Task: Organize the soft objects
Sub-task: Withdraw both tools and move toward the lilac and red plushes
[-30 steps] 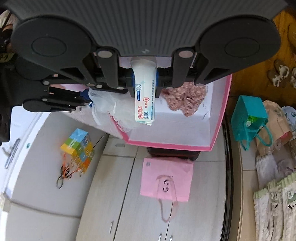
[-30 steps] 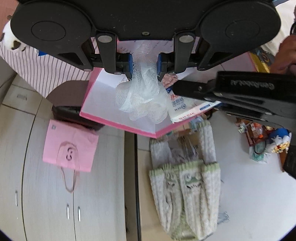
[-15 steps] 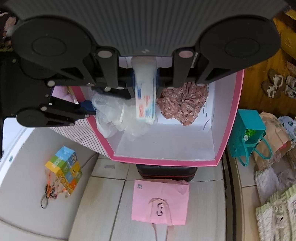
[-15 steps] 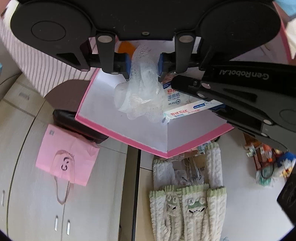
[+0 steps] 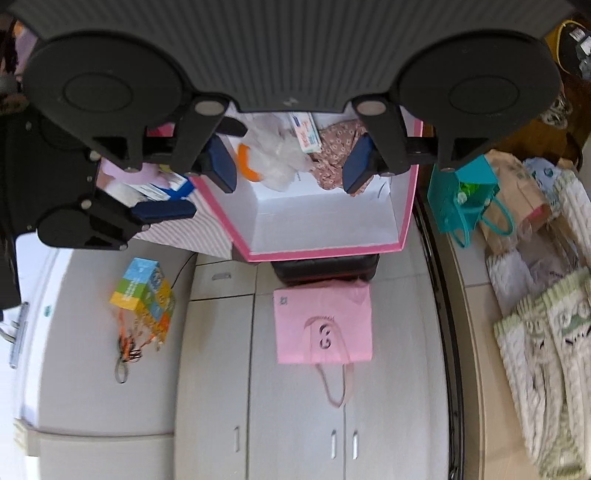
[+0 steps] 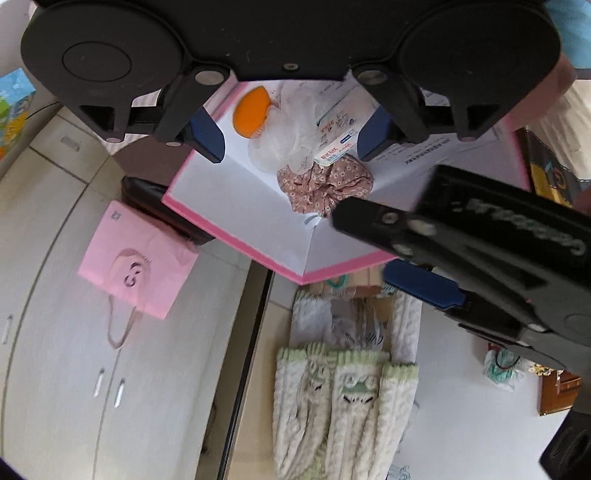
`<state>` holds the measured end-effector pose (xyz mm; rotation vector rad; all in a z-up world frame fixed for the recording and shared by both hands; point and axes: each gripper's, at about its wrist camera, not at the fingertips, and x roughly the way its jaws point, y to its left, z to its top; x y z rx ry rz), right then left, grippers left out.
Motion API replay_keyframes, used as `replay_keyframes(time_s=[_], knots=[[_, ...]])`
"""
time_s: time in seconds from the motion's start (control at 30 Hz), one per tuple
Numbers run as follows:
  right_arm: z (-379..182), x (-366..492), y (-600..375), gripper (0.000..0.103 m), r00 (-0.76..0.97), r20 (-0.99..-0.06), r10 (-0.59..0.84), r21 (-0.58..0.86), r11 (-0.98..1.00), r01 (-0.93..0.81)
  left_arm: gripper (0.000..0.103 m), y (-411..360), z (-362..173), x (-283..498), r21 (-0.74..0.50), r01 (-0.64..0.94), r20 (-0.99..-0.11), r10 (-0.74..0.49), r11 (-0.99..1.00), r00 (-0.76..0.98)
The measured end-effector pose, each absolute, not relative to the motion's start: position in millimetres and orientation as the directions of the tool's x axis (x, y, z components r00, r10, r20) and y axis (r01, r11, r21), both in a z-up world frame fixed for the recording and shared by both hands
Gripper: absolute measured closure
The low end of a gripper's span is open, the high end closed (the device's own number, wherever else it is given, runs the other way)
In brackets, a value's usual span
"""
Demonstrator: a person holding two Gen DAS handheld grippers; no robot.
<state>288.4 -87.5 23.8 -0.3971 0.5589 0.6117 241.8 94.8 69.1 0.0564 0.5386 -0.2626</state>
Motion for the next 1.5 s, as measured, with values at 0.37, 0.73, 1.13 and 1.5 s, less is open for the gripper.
replay_keyframes(time_s=[0.37,0.73,1.13,1.5], knots=[[54.0,216.0,-118.4,0.019,0.694,-0.573,0.435,-0.177,0.761,-0.624,0.039,91.8,86.1,156.8,-0.036,0.314,-0.425,-0.299,0.949,0.854],[57.0,164.3,-172.9,0.016,0.677,-0.587,0.445,-0.095,0.792,-0.603,0.037,77.0,86.0,113.3,-0.054,0.422,-0.449,-0.4,0.905,0.799],[23.7,133.3,-242.0,0.016,0.688,-0.611,0.391,-0.031,0.857,-0.515,0.037,31.6,50.2,103.7,-0.064,0.49,-0.562,-0.437,0.87,0.702],[-21.7,152.4,-284.9,0.016,0.662,-0.578,0.477,0.1,0.847,-0.522,0.037,-29.4,16.2,128.8,-0.072,0.523,-0.629,-0.445,0.85,0.637]])
